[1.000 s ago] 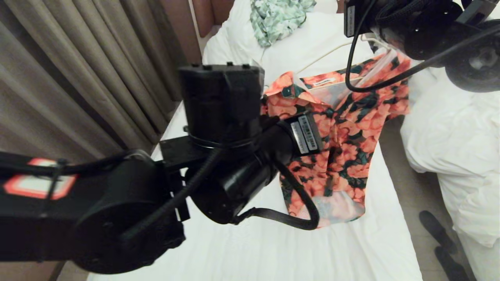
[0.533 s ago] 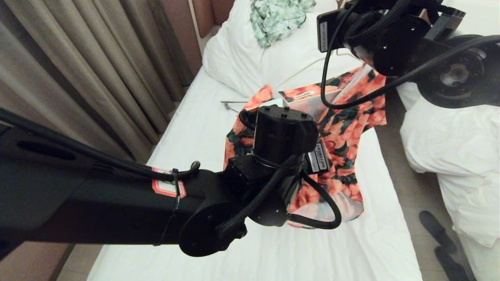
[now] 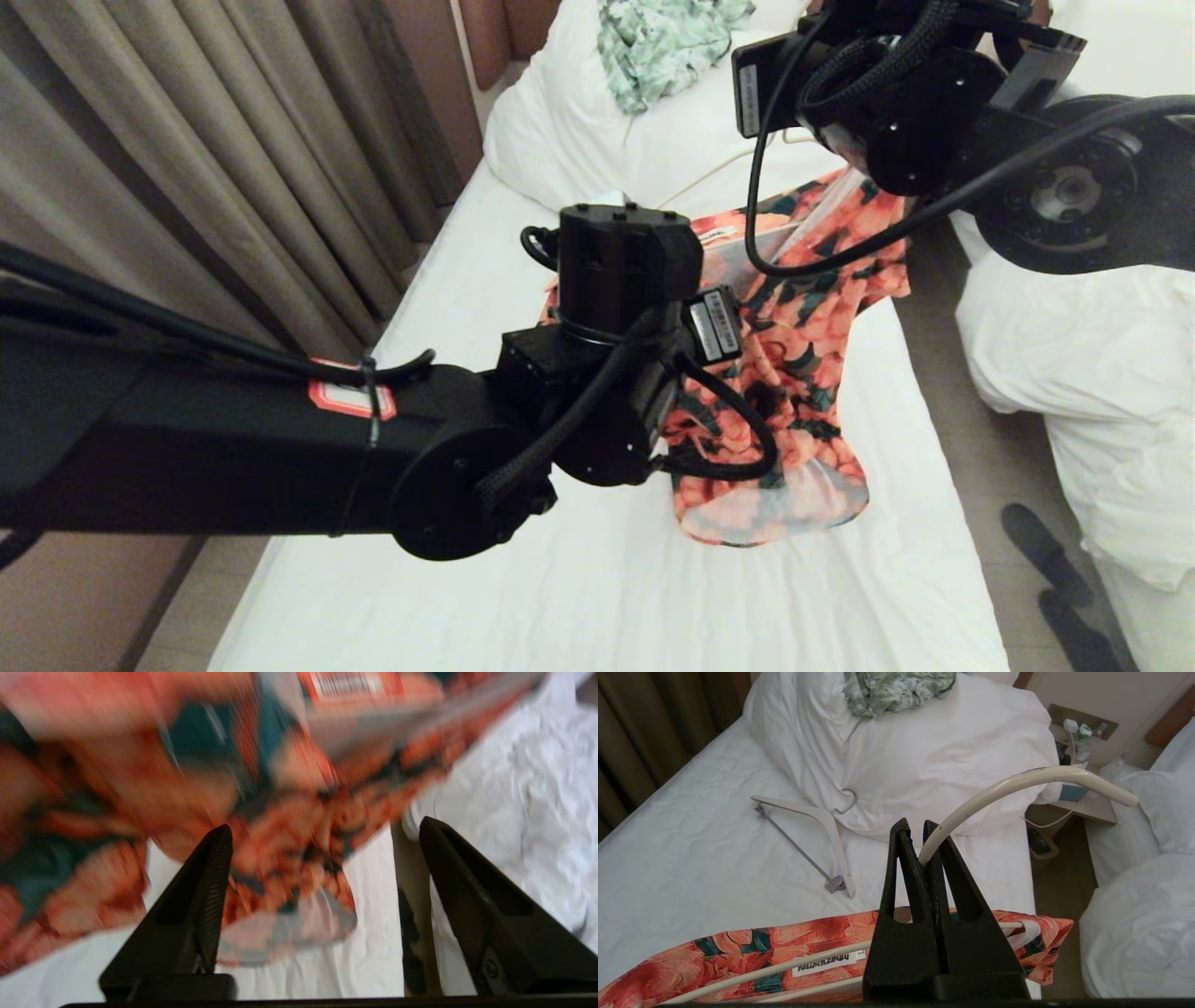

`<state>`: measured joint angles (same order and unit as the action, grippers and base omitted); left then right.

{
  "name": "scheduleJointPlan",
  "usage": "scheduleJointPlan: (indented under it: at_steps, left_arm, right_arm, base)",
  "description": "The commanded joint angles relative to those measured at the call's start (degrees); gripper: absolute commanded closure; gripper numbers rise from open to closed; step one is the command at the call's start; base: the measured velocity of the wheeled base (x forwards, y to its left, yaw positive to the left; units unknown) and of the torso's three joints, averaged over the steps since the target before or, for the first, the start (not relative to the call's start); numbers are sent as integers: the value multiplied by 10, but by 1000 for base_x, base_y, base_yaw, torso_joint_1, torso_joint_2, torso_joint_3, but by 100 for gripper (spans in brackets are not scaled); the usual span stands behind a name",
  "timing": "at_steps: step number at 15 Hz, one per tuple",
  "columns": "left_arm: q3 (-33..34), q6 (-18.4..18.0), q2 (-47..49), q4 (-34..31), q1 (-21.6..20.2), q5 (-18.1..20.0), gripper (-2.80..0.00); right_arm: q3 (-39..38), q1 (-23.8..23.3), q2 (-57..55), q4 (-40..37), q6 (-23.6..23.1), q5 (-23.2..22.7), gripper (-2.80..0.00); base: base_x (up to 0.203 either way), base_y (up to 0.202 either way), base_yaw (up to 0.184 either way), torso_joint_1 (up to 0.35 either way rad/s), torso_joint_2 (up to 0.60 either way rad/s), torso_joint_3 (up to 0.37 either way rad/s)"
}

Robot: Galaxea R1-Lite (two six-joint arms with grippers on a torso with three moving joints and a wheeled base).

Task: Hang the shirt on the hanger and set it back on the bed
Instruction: Take the clothes hanger out of the clothes

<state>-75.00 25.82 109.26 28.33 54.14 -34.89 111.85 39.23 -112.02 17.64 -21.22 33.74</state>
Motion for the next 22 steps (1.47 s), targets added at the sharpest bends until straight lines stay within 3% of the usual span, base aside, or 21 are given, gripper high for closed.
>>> scheduleJointPlan:
  at_steps: [1, 10, 11, 22]
  left_arm:
    - [-7, 0, -19, 1, -18, -1, -280]
    - [-8, -3, -19, 5, -35, 0, -280]
    - [-8, -3, -19, 5, -35, 0, 0]
    - [-6, -3, -19, 6, -36, 0, 0]
  right_arm:
    - [0, 6, -2, 1, -1, 2, 0]
    - [-1, 28, 0, 1, 3, 4, 0]
    - [-1, 28, 0, 1, 3, 4, 0]
    - [-1, 24, 4, 2, 3, 4, 0]
  base:
    - [0, 0, 0, 0, 0, 0]
    - [0, 0, 0, 0, 0, 0]
    - [0, 0, 0, 0, 0, 0]
    - [0, 0, 0, 0, 0, 0]
